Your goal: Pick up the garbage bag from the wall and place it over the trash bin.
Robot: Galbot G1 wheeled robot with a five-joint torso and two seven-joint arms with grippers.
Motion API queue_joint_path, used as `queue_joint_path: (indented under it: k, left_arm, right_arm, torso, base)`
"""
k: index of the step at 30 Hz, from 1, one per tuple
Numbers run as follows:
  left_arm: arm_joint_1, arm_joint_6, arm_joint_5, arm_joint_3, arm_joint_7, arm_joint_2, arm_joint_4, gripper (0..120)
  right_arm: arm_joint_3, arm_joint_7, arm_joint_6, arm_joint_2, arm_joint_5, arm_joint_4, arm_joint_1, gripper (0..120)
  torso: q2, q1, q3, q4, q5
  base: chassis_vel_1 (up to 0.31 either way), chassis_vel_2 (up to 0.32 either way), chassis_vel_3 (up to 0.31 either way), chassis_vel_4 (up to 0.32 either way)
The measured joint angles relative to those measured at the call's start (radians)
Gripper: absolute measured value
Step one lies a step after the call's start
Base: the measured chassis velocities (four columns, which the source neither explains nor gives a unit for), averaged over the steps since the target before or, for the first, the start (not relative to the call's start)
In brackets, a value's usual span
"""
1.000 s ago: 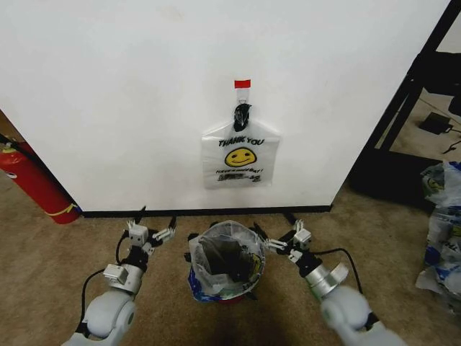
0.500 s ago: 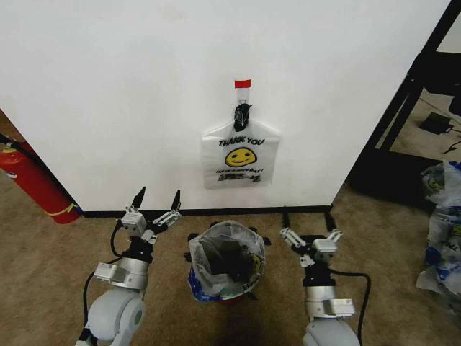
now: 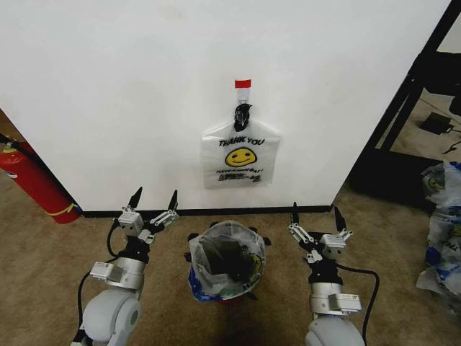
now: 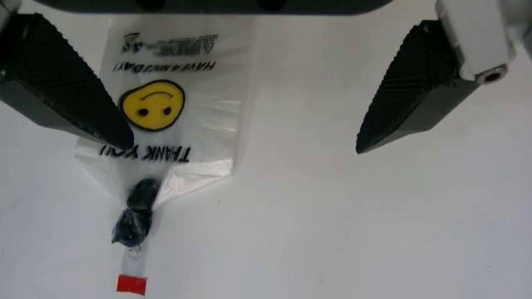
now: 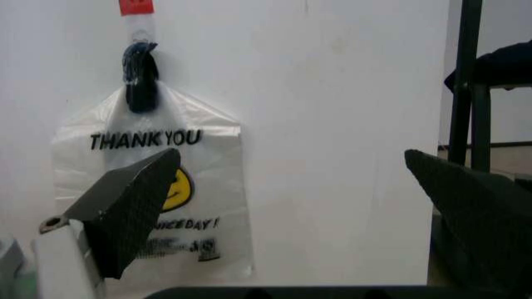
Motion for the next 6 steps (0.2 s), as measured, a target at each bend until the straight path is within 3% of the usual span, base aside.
queue_joint_path:
  k: [6]
  left_arm:
    - [0.000, 0.000, 0.000, 0.000, 0.000, 0.000, 0.001, 100]
  right_arm:
    - [0.000, 0.001, 0.000, -0.001, 0.001, -0.001, 0.001, 100]
  torso:
    - [0.000, 0.000, 0.000, 0.0000, 0.0000]
  base:
    - [0.000, 0.000, 0.000, 0.000]
